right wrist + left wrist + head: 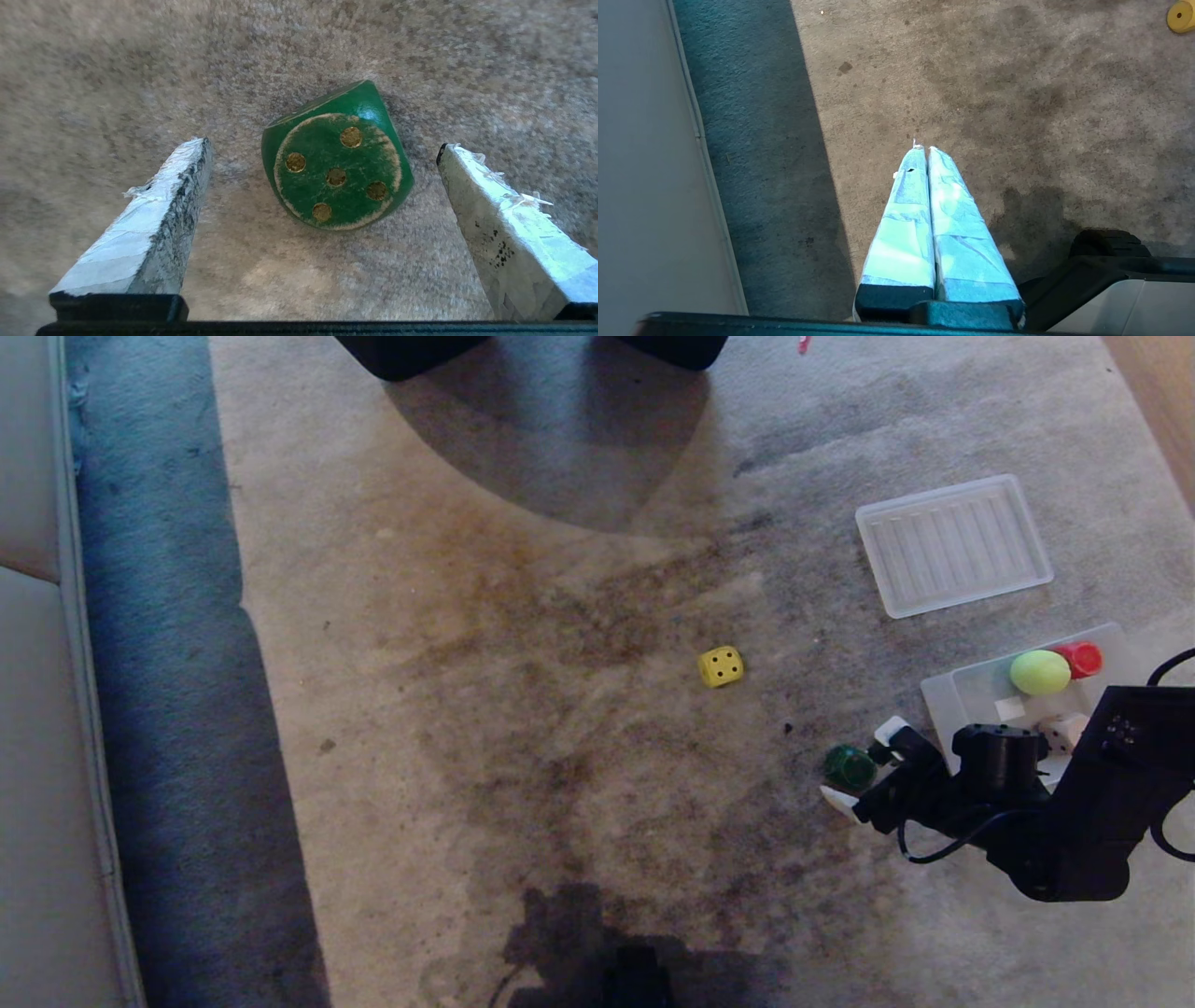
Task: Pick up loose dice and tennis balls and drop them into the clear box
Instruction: Pick up toys out of the box
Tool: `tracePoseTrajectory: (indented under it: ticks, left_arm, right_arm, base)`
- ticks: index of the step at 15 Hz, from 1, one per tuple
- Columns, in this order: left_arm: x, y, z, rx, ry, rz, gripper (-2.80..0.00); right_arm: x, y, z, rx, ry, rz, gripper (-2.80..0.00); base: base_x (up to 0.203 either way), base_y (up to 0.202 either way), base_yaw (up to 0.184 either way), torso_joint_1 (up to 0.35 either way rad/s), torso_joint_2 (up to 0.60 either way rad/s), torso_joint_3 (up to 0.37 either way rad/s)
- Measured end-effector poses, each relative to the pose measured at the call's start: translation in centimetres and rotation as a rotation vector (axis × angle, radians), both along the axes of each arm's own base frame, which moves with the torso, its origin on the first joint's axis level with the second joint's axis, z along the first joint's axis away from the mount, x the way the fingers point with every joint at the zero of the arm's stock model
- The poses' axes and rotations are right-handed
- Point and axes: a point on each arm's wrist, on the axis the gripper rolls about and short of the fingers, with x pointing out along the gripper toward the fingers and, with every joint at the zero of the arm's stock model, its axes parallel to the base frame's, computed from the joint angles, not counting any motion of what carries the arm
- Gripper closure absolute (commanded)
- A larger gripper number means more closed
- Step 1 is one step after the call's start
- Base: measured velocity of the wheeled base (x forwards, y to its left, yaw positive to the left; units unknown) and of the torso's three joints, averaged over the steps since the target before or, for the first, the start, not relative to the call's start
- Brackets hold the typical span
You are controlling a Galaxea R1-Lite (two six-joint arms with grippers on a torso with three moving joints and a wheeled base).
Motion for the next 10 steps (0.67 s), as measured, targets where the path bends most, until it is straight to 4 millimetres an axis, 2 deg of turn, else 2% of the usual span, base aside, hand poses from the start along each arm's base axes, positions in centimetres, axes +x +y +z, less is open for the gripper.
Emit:
tracePoseTrajectory:
  ticks: [5,6,10]
  left_arm:
    - [0.0,0.0,0.0,0.000,0.000,0.000,0.00]
    - [0.0,0.0,0.0,0.000,0.000,0.000,0.00]
    - [0.0,0.0,0.0,0.000,0.000,0.000,0.00]
  right_arm:
    - [0.3,-0.4,-0.8,-0.001,0.012,-0.011,-2.80]
    - [0.3,-0.5,-0.9,0.000,0.012,-0.012,0.00]
    - [0.8,-0.5,-1.2,-0.002,0.004,-0.010,0.00]
  base:
    - [0.000,0.000,0.000,0.000,0.00,0.000]
    - [0.000,0.000,0.000,0.000,0.00,0.000]
    - [0.000,0.000,0.000,0.000,0.00,0.000]
